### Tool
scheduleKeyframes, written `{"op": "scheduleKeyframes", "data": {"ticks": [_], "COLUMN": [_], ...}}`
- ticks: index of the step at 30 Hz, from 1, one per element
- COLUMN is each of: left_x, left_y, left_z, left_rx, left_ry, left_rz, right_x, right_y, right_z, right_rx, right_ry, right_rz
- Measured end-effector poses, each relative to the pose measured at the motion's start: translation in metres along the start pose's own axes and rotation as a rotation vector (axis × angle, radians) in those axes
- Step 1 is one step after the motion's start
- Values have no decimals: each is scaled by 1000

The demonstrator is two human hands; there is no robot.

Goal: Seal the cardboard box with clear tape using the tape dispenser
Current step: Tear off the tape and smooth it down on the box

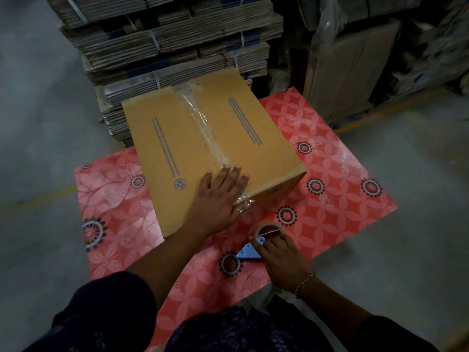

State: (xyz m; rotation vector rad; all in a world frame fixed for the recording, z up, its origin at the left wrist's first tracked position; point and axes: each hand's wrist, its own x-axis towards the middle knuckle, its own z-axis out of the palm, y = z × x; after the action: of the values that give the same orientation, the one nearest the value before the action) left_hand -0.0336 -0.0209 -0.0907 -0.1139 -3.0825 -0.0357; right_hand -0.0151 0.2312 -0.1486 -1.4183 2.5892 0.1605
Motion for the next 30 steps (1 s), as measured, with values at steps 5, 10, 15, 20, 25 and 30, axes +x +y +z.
{"op": "scheduleKeyframes", "data": {"ticks": [5,10,15,20,25,30], "left_x": [0,-1,-2,-2,-5,-18], "left_y": [0,1,0,0,0,-1], "left_z": [1,1,-1,-2,-6,-2], "left_rx": [9,1,13,24,31,71], "left_ry": [18,10,6,0,27,292], "left_rz": [5,4,10,32,76,412], "right_x": [-1,39,55,56,59,63], "right_y": [3,25,25,24,21,19], "right_z": [-43,-75,-73,-71,-65,-61], "right_rx": [575,1621,1588,1588,1559,1516], "right_ry": [255,107,121,178,186,218], "right_rz": [308,735,668,645,694,690]}}
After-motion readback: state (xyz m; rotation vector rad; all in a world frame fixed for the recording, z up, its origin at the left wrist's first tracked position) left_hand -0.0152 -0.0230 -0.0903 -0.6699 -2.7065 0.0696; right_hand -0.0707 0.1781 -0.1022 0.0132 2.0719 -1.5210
